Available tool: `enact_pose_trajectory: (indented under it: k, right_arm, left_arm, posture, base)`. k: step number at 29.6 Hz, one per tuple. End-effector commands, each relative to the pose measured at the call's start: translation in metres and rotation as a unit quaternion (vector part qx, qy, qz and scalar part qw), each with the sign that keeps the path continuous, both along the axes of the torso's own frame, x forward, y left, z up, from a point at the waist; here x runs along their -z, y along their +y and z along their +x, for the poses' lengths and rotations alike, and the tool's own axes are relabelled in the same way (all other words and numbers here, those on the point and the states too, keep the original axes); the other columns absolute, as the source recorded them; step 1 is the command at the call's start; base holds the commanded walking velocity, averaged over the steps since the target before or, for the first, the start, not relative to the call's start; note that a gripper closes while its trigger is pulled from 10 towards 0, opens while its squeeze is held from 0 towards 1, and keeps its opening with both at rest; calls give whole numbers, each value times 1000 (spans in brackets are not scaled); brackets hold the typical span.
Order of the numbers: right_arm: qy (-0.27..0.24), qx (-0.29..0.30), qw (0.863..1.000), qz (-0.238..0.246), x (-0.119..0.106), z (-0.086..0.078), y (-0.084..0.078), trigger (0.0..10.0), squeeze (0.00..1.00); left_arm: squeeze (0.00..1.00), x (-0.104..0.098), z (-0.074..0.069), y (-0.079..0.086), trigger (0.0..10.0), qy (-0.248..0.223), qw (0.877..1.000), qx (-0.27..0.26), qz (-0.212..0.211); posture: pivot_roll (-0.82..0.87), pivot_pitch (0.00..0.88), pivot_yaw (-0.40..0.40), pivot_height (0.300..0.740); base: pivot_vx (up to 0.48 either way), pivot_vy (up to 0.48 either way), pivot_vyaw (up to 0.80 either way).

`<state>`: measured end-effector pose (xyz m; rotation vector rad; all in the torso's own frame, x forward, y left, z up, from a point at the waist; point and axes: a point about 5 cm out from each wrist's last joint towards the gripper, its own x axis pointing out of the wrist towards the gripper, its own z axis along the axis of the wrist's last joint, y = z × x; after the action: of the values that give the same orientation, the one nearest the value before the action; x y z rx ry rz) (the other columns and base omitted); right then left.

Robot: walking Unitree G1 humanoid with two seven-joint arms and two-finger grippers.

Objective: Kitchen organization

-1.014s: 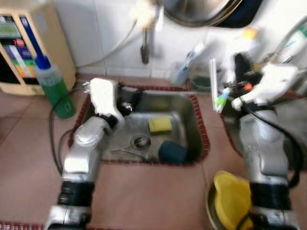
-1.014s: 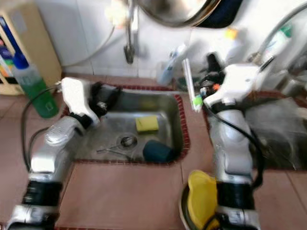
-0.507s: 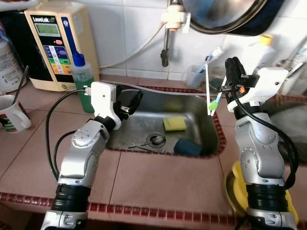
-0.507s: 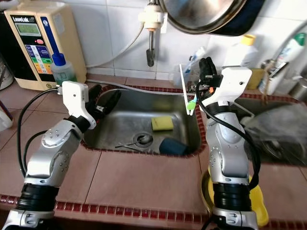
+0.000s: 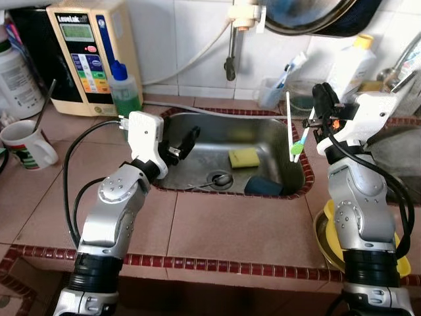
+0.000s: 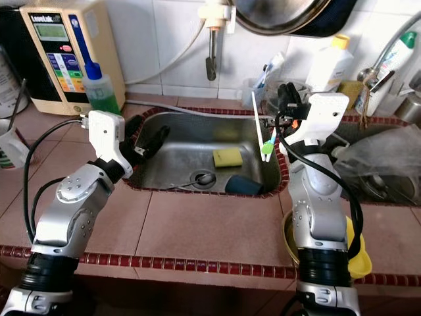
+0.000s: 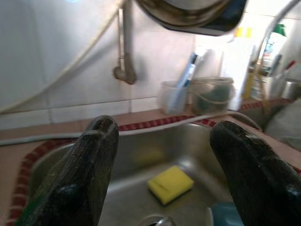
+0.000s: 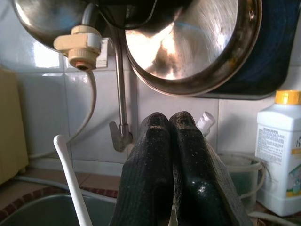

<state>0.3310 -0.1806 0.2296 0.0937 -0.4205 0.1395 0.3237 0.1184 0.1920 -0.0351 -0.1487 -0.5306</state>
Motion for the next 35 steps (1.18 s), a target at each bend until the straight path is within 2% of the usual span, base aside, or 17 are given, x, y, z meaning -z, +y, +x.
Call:
enact_pose_trajectory:
  k: [1, 10, 14, 19, 24, 35]
  right_arm:
    - [6, 2, 1000, 11, 1, 3, -4, 10000, 0]
    - [23, -4, 1000, 12, 7, 9, -13, 10000, 0]
    - [32, -19, 999, 23, 6, 17, -12, 10000, 0]
    - [45, -38, 998, 32, 7, 25, -7, 10000, 0]
    - [59, -70, 993, 69, 6, 38, 2, 10000, 0]
    - [96, -103, 981, 130, 13, 57, 12, 10000, 0]
  left_arm:
    - [0, -1, -3, -3, 10000, -5, 1000, 15, 20]
    - [0, 0, -14, -12, 10000, -8, 997, 59, 41]
    - [0, 1, -25, -17, 10000, -6, 993, 99, 63]
    - [0, 2, -34, -17, 10000, -4, 989, 122, 79]
    - [0, 4, -45, -20, 10000, 2, 984, 148, 96]
    - [0, 4, -61, -25, 10000, 17, 979, 174, 101]
  posture:
    - [-63, 42, -2, 740]
    - [-59, 51, 8, 740]
    - [-44, 66, 10, 740]
    - [-25, 83, 10, 740]
    - [-7, 105, 13, 740]
    - [32, 158, 29, 740]
  base:
    - [0, 0, 0]
    - [0, 0, 0]
    - [0, 0, 0]
    - [0, 0, 0]
    - [0, 0, 0]
    - [0, 0, 0]
